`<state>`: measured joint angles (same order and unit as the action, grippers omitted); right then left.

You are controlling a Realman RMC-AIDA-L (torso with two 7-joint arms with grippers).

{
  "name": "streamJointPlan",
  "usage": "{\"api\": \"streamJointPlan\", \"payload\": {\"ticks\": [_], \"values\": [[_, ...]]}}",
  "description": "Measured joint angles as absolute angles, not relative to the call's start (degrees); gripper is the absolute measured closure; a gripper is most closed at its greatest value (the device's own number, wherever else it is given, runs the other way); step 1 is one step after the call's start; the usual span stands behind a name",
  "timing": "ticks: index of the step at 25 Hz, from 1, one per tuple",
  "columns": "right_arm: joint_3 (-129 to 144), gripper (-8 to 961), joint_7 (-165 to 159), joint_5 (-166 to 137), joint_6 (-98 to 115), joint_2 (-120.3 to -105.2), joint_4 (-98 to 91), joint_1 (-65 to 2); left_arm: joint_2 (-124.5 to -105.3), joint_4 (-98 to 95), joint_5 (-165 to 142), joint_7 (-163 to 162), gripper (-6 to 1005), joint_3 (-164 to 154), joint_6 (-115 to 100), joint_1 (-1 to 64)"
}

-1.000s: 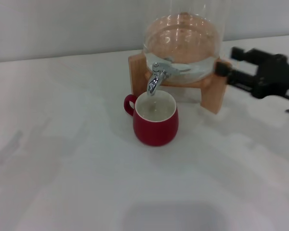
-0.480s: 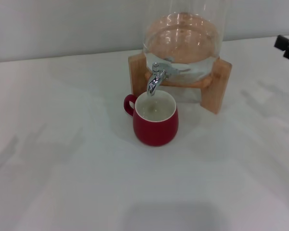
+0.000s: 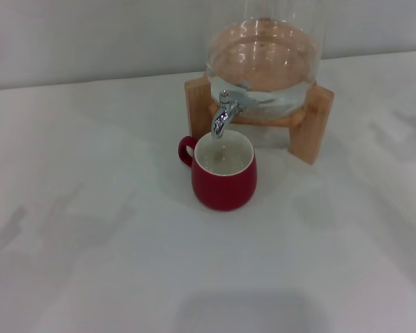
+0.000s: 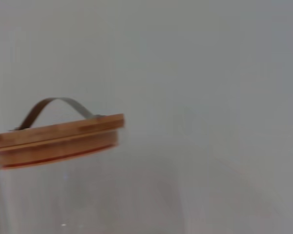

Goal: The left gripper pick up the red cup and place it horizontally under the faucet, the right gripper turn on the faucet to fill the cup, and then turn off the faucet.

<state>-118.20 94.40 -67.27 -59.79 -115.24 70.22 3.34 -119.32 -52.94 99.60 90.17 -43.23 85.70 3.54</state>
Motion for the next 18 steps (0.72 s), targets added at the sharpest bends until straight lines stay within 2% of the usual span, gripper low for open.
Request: {"api": "streamJointPlan", "payload": {"ticks": [18], "values": [[-120.4,322,96.1,-68.1,-54.6,-115.17,67.3,2.4,-119.16,-51.5,99.4,91.9,119,-43.2,85.9,4.0]]}}
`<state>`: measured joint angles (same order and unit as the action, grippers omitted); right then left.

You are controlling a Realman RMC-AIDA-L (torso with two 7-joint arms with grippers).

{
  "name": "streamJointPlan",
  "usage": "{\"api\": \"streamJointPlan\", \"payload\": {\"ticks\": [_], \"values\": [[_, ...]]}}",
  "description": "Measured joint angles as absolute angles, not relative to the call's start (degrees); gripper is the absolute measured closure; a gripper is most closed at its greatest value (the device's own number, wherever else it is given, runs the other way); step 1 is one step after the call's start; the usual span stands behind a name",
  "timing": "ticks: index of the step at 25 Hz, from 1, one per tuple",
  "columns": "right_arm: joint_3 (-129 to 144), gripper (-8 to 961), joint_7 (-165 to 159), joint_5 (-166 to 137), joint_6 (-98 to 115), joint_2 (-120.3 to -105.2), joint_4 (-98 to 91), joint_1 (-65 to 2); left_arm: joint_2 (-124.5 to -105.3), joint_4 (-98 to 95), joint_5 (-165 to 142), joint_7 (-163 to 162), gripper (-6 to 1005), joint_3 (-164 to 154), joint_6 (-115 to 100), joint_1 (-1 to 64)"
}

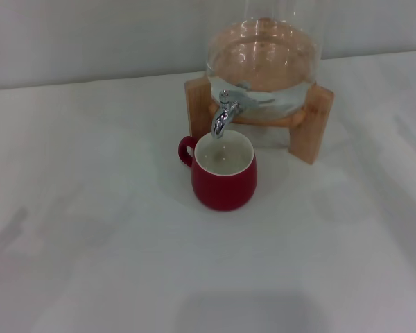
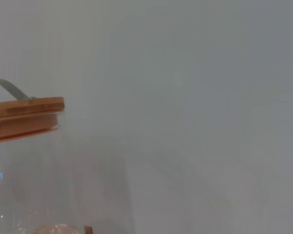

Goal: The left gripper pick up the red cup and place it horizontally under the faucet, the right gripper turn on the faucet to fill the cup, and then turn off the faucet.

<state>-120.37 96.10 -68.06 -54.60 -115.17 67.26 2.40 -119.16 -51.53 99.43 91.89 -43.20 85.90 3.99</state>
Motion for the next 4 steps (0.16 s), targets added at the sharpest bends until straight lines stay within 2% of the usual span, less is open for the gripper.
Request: {"api": "streamJointPlan", "payload": {"ticks": [4], "values": [[-120.4,322,96.0,-68.1,-54.6,-115.16,67.1,2.3,-119.23,-51.5,99.4,91.8,119,-43.0,85.8,4.0]]}}
